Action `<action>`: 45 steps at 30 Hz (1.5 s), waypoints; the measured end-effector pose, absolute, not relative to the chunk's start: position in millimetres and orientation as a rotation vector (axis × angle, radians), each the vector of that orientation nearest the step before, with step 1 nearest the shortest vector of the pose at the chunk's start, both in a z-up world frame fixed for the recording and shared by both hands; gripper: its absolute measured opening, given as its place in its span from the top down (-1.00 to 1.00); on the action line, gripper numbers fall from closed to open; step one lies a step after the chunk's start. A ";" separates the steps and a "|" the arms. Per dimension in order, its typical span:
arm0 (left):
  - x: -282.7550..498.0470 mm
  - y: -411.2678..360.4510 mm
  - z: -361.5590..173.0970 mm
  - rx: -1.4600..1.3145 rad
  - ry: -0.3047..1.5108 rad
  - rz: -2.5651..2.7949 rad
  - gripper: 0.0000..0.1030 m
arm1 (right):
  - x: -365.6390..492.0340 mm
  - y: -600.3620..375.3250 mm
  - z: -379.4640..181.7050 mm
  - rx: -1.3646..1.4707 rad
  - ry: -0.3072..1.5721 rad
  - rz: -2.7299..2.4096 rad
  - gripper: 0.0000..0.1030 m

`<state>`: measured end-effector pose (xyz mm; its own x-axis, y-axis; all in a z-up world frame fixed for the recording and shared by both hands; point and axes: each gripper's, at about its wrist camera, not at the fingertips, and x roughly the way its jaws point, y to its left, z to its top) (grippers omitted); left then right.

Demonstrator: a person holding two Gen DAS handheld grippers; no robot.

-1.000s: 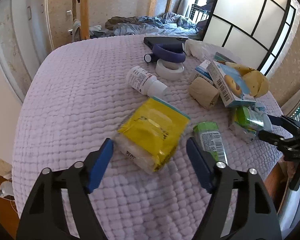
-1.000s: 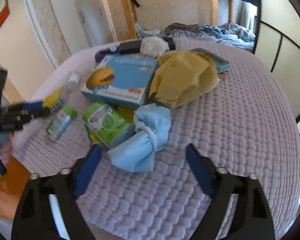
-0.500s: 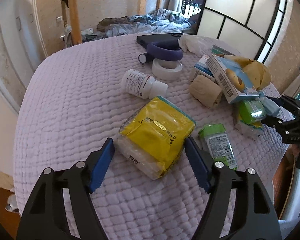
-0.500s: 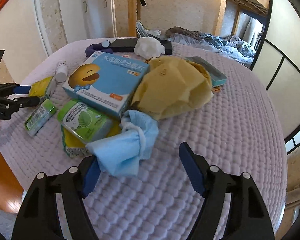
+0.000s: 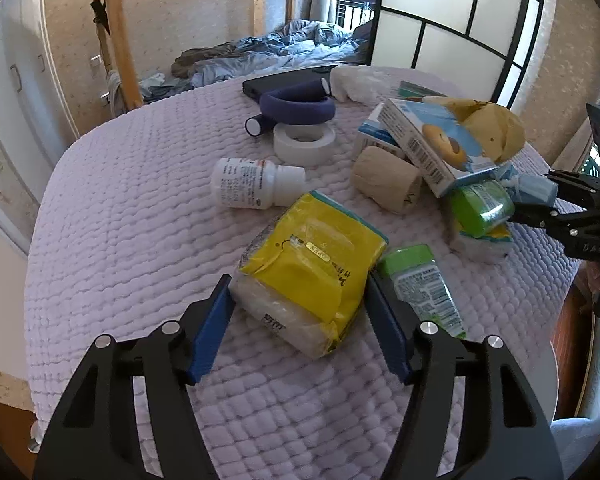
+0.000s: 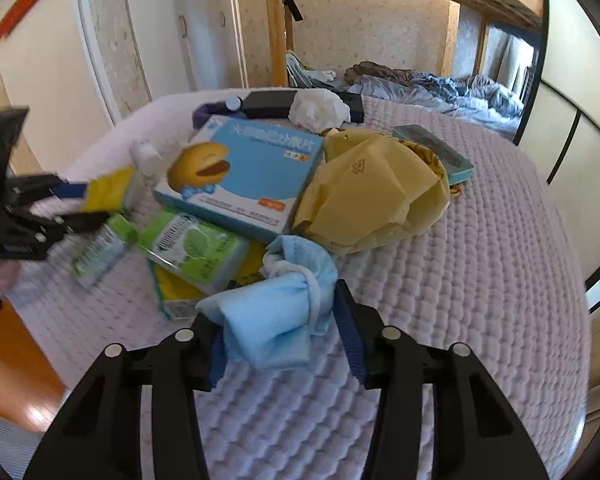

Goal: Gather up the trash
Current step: 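Grasp the yellow tissue pack with the left gripper while the right grasps the blue cloth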

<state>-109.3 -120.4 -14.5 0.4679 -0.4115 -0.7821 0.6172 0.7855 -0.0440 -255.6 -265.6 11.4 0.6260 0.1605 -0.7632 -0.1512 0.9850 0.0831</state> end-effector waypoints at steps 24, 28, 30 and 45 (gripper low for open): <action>-99.8 -99.7 6.9 0.174 0.861 -0.652 -0.88 | -286.4 -273.0 17.8 0.209 0.903 0.060 -0.86; -98.4 -106.1 9.6 0.216 0.830 -0.677 -0.97 | -284.6 -263.8 15.4 0.249 0.920 0.117 -0.86; -96.6 -110.5 8.0 0.242 0.840 -0.694 -0.97 | -285.2 -263.3 12.6 0.277 0.916 0.121 -0.74; -89.7 -124.5 -15.3 0.319 0.929 -0.760 -0.44 | -280.9 -232.7 2.9 0.081 0.958 0.034 0.13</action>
